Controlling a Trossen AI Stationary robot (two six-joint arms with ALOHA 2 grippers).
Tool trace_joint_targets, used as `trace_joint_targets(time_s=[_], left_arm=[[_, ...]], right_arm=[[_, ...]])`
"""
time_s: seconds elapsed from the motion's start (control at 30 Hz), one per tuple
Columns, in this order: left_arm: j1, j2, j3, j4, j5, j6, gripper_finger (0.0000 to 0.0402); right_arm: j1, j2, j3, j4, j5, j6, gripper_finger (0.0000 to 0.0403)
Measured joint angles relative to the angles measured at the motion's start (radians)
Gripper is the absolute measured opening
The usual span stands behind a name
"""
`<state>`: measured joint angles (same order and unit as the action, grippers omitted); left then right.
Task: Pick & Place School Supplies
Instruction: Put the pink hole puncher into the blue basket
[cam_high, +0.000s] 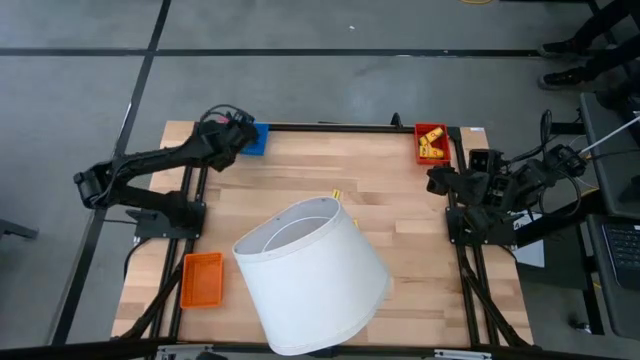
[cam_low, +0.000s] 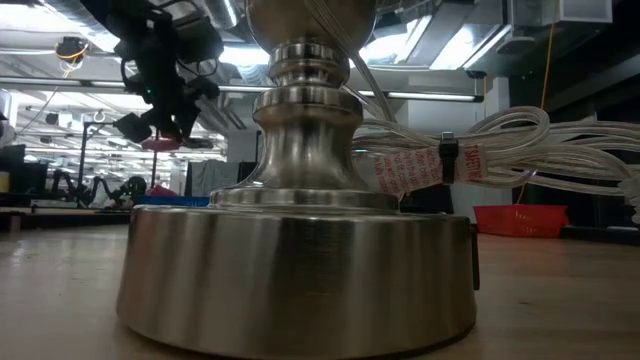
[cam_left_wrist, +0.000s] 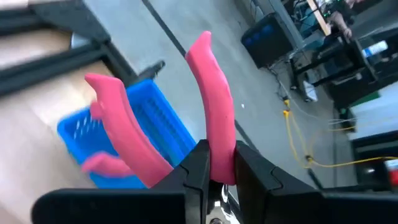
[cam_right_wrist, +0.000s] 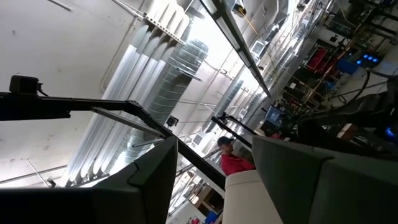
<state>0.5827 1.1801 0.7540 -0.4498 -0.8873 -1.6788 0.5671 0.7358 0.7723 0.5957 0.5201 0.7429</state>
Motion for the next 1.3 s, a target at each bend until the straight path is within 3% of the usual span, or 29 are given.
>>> trace_joint_targets(time_s=[0.27,0.6,0.93,1.3], left_arm=[[0.091,0.085,0.001,0.116,0.057,0.216,0.0043],[0.12,0.267,0.001,0.25,0.072,0.2,0.0043],[0.134,0.281,0.001,0.268,0.049,0.291,0.0044],[0.134,0.281,0.001,0.268,0.069,0.284,0.0096]], right_arm=[[0.0,0.0,0.0,0.009,0.016,-0.019,0.0213],[0.0,0.001,0.0,0.032,0.037,-0.021,0.0213],[0.0,0.003,0.0,0.041,0.049,-0.018,0.0213],[0.0,0.003,0.0,0.042,0.067,-0.018,0.0213]])
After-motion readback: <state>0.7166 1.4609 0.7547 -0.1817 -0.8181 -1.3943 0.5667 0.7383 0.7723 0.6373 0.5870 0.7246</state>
